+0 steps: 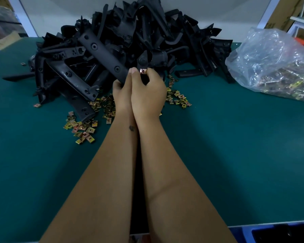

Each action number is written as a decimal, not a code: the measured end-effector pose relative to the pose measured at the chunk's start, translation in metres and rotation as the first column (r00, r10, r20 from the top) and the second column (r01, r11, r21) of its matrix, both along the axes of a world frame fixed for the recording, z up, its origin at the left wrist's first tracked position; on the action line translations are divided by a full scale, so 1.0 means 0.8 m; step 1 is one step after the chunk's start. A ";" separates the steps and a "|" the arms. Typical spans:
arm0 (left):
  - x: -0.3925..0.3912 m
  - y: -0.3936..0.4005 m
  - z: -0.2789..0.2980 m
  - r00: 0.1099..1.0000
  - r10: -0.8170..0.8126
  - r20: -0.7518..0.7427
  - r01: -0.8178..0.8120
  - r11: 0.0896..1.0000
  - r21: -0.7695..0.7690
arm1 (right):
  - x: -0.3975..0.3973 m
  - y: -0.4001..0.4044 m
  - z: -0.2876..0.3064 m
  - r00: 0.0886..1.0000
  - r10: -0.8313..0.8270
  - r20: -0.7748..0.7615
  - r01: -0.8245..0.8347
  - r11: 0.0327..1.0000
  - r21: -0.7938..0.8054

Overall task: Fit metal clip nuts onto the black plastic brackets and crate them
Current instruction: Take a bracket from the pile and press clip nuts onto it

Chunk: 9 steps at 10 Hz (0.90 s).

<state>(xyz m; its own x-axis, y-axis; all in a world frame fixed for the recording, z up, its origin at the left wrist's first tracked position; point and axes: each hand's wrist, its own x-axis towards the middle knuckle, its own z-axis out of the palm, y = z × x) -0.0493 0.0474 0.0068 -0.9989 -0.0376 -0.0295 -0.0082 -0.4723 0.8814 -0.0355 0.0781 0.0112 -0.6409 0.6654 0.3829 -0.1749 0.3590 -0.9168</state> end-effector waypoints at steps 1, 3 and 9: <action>0.002 0.000 0.005 1.000 0.012 0.008 -0.013 0.999 0.053 | 0.003 0.001 0.000 0.998 0.048 -0.040 -0.052 0.993 -0.110; -0.009 -0.008 0.006 0.992 0.022 0.122 -0.059 0.949 0.309 | 0.015 0.033 -0.003 0.967 -0.159 0.198 0.152 0.987 0.051; -0.020 -0.001 0.000 0.974 -0.091 0.207 -0.011 0.895 0.446 | 0.014 0.046 -0.016 0.904 0.018 0.428 -0.147 0.952 0.270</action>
